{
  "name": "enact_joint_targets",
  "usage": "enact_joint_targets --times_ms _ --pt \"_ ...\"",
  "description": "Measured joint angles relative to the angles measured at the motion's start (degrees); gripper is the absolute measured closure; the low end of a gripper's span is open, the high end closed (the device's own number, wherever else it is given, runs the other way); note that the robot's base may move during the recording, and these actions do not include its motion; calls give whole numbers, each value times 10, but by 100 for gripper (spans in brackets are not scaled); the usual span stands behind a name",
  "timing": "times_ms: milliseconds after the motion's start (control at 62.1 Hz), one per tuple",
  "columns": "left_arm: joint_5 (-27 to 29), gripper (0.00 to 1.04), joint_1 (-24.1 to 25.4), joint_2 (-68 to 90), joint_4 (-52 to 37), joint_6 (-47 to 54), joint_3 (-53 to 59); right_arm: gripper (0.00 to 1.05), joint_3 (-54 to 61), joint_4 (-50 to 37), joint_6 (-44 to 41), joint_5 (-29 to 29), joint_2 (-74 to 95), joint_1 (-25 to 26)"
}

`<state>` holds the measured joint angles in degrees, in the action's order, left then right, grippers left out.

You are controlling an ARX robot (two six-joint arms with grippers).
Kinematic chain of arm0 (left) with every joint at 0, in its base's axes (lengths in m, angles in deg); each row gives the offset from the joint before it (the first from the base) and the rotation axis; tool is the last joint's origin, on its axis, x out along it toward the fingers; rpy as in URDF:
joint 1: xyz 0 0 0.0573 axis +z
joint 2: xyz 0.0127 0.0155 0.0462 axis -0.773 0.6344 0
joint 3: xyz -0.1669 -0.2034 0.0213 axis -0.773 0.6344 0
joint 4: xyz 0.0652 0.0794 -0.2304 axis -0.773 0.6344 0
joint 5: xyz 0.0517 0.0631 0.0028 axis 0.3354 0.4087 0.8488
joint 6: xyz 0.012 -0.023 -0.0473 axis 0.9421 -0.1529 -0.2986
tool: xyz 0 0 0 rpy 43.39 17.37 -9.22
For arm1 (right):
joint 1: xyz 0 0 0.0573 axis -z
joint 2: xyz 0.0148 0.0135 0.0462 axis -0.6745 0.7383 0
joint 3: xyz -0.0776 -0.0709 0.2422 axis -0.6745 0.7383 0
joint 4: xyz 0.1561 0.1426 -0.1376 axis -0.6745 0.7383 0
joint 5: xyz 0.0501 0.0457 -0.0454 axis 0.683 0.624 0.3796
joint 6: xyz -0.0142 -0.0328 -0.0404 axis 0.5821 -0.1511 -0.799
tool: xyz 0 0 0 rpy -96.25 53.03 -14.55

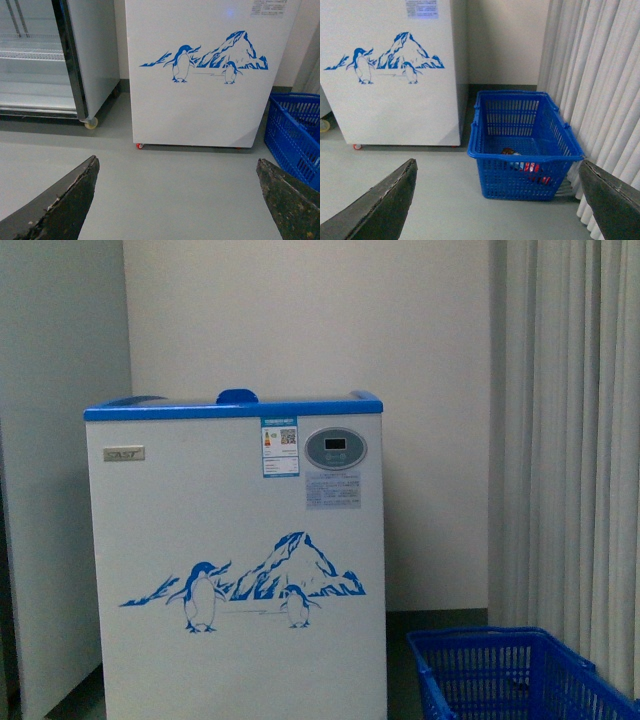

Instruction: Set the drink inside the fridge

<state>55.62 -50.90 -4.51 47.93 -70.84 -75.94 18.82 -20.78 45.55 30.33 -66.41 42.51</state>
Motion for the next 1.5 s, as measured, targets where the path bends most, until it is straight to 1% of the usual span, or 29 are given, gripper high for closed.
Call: enact_joint_targets --times_ms 1497 --pt "0 8 0 0 0 0 0 7 0 0 0 0 0 0"
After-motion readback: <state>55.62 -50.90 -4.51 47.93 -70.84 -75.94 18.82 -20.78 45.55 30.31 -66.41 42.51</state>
